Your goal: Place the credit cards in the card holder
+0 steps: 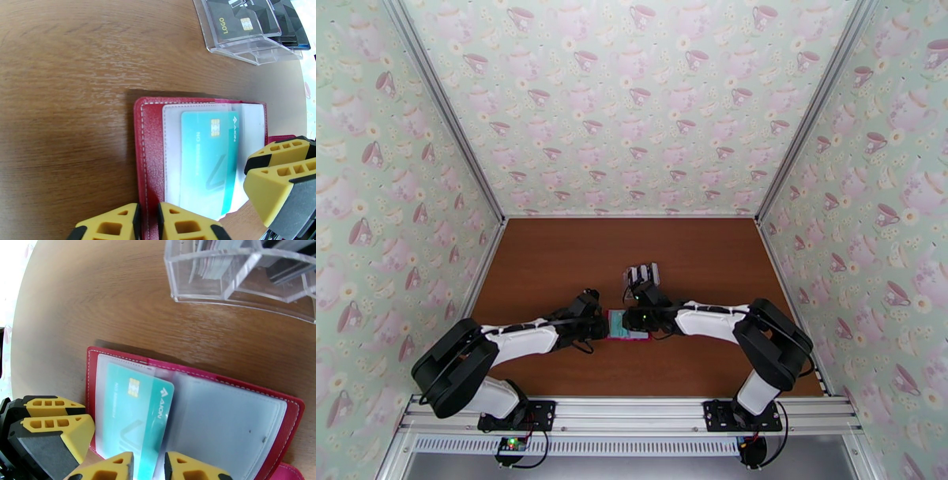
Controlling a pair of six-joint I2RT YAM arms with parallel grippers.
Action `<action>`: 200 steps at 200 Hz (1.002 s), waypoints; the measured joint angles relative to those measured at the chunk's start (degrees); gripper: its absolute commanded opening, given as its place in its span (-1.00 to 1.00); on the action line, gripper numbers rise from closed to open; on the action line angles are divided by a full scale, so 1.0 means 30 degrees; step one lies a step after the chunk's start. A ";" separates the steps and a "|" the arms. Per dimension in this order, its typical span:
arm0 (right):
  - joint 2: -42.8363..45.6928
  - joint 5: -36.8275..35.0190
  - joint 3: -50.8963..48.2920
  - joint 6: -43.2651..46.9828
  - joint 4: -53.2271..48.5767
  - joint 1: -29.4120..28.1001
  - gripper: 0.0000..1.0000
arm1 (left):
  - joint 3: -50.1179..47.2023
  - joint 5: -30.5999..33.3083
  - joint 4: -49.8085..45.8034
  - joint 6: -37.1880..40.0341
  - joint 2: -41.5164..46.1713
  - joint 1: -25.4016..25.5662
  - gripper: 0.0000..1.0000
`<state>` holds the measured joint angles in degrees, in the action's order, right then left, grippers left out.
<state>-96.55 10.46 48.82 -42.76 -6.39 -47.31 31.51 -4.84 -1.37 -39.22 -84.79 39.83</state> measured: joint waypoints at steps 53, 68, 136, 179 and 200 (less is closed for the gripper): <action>-0.0342 0.0058 0.0495 0.0058 -0.0007 0.0000 -0.44 | 0.0007 -0.0102 0.0007 0.0015 -0.0022 -0.0051 -0.55; -0.0546 0.0073 0.0634 0.0066 0.0007 0.0000 -0.44 | 0.0007 -0.0124 0.0036 0.0015 -0.0022 -0.0051 -0.55; -0.0787 -0.0022 0.0707 0.0073 -0.0248 0.0000 -0.45 | 0.0007 -0.0291 0.0066 0.0066 -0.0044 -0.0160 -0.55; -0.0787 -0.0087 0.0714 0.0073 -0.0408 0.0000 -0.45 | 0.0007 -0.0503 0.0204 0.0066 -0.0131 -0.0248 -0.55; -0.0845 -0.0080 0.0721 0.0073 -0.0408 0.0000 -0.46 | 0.0007 -0.0525 0.0204 0.0066 -0.0131 -0.0248 -0.55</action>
<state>-99.09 10.22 50.98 -42.54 -7.62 -47.31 31.53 -6.42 -0.75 -39.03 -85.19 39.09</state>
